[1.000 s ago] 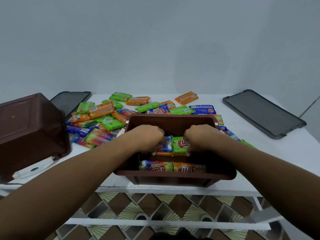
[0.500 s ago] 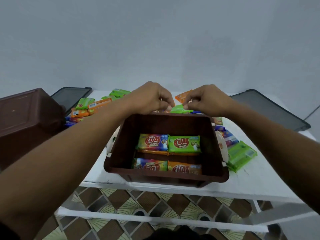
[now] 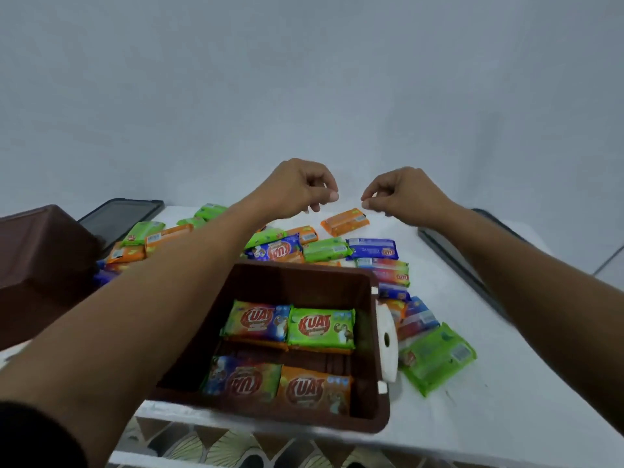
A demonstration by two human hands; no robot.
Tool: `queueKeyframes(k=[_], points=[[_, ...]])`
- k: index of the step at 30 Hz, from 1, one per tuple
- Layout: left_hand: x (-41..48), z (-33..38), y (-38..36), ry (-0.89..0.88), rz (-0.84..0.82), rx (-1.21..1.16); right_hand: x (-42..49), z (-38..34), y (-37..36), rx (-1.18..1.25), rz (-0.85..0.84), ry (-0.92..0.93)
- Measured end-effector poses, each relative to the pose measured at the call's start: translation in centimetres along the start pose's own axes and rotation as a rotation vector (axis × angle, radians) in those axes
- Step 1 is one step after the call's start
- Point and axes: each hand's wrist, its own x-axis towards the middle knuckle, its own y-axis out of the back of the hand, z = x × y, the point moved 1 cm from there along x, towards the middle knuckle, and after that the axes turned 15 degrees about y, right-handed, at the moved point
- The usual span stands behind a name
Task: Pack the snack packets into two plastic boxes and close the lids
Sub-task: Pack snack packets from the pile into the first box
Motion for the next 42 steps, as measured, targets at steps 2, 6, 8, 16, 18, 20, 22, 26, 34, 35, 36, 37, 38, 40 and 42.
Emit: queueKeyframes(k=[2,6,8,16,18,20,22,26,34,35,36,37,38,40,42], points=[[1.5,0.0,-0.7,0.041,-0.006,-0.002,0.6,1.6,0.3,0.056,-0.013,-0.033],[4.8,-0.4,-2.5,0.12,-0.03,0.033,1.8,5.0,-0.1,0.064,-0.077,-0.075],[6.5,-0.8,-3.7,0.151,-0.022,0.061,2.2,6.5,-0.6,0.037,-0.153,-0.065],[11.3,-2.7,-8.4,0.197,-0.013,0.346,3.4,11.9,-4.2,-0.061,-0.499,-0.041],[12.2,-2.9,-9.3,0.224,-0.025,0.389,3.7,12.9,-4.8,-0.066,-0.59,-0.057],[13.2,-3.4,-10.1,0.256,-0.041,0.427,3.9,13.8,-5.2,-0.039,-0.651,-0.092],[14.0,-4.1,-11.1,0.299,-0.049,0.466,4.1,14.5,-5.6,-0.038,-0.719,-0.098],[15.3,-5.9,-13.2,0.408,-0.058,0.539,4.3,15.4,-6.8,-0.088,-0.781,-0.065],[16.2,-7.0,-14.4,0.42,-0.097,0.654,4.5,15.8,-7.2,-0.067,-0.743,-0.098],[16.3,-7.0,-14.2,0.409,-0.112,0.663,4.4,15.8,-7.2,-0.061,-0.731,-0.102],[16.4,-6.9,-13.9,0.397,-0.138,0.679,4.4,15.7,-7.1,-0.05,-0.719,-0.106],[16.4,-6.7,-13.5,0.379,-0.168,0.696,4.3,15.8,-6.9,-0.023,-0.701,-0.12],[16.4,-6.5,-13.0,0.361,-0.195,0.697,4.3,15.8,-6.6,0.031,-0.675,-0.152],[16.3,-6.1,-11.8,0.342,-0.201,0.649,4.2,16.0,-6.0,0.185,-0.61,-0.247],[16.0,-5.7,-10.3,0.361,-0.154,0.566,4.1,16.4,-5.3,0.318,-0.561,-0.336]])
